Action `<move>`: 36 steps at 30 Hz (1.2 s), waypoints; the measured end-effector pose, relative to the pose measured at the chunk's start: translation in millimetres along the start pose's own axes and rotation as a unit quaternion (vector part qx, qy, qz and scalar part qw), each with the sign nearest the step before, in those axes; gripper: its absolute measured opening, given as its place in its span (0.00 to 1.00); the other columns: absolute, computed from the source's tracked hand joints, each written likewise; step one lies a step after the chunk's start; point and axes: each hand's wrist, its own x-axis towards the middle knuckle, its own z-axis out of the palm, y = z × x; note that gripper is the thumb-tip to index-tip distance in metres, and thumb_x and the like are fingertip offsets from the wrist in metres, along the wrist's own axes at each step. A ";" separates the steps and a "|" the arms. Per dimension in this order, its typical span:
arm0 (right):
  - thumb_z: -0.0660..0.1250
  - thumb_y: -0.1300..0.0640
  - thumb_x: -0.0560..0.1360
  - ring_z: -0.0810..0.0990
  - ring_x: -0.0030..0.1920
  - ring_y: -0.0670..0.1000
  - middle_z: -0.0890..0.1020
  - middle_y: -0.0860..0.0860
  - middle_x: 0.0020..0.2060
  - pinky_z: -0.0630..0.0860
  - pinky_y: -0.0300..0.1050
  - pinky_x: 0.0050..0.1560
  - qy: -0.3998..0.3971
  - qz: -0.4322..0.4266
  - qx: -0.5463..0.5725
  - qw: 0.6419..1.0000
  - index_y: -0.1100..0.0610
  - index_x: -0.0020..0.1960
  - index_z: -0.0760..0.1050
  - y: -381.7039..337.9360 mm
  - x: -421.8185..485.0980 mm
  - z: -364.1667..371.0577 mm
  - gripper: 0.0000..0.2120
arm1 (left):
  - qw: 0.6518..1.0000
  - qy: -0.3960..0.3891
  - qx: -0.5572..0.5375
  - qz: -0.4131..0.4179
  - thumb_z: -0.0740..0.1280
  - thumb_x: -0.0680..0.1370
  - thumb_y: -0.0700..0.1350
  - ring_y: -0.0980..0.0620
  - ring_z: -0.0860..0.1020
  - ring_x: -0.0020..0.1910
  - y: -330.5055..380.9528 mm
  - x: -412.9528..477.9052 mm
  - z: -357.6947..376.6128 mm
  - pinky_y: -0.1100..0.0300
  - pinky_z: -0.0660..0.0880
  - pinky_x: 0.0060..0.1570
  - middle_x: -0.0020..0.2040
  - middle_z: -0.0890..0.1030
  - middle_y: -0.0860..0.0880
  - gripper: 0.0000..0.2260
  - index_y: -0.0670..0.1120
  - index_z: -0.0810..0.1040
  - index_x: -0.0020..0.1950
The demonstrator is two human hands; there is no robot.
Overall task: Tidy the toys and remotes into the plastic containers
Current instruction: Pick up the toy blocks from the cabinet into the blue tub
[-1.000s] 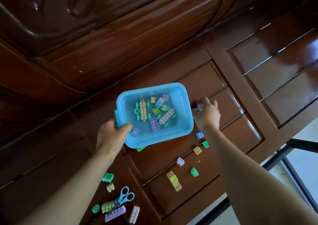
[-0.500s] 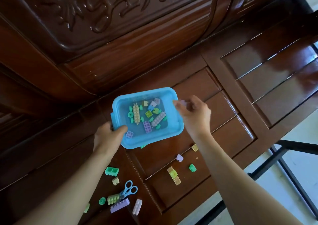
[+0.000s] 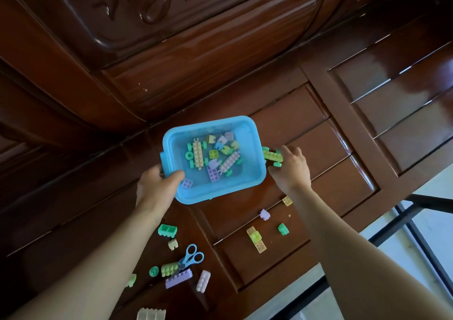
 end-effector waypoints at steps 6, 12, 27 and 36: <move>0.68 0.64 0.70 0.74 0.53 0.55 0.72 0.52 0.53 0.71 0.44 0.45 0.020 0.045 0.018 0.999 0.52 0.64 0.74 -1.0 -14.4 30.8 0.24 | 0.999 0.003 -0.039 0.006 0.68 0.71 0.44 0.52 0.84 0.42 -7.8 5.1 -4.3 0.54 0.83 0.38 0.41 0.84 0.50 0.02 0.50 0.80 0.42; 0.70 0.56 0.70 0.70 0.41 0.44 0.71 0.45 0.49 0.64 0.33 0.38 0.191 0.060 0.199 0.959 0.53 0.59 0.76 -26.7 -27.2 -3.7 0.17 | 0.993 0.023 -0.112 0.013 0.70 0.74 0.45 0.57 0.83 0.42 0.2 5.2 -5.2 0.66 0.79 0.31 0.46 0.83 0.53 0.04 0.52 0.80 0.48; 0.68 0.56 0.72 0.71 0.27 0.40 0.71 0.39 0.29 0.65 0.30 0.29 0.212 -0.124 0.244 0.938 0.43 0.32 0.64 -64.8 -67.3 -4.6 0.17 | 0.990 0.031 -0.136 0.010 0.69 0.74 0.44 0.54 0.83 0.45 -11.4 5.9 -12.3 0.63 0.81 0.35 0.49 0.83 0.50 0.09 0.48 0.79 0.54; 0.65 0.63 0.71 0.73 0.62 0.49 0.75 0.47 0.61 0.77 0.44 0.49 -0.038 -0.203 0.014 0.978 0.48 0.62 0.75 -62.8 -89.1 66.2 0.21 | 0.985 0.040 -0.165 0.007 0.69 0.75 0.46 0.55 0.83 0.45 -26.9 10.2 -28.5 0.59 0.82 0.38 0.50 0.82 0.51 0.11 0.48 0.76 0.56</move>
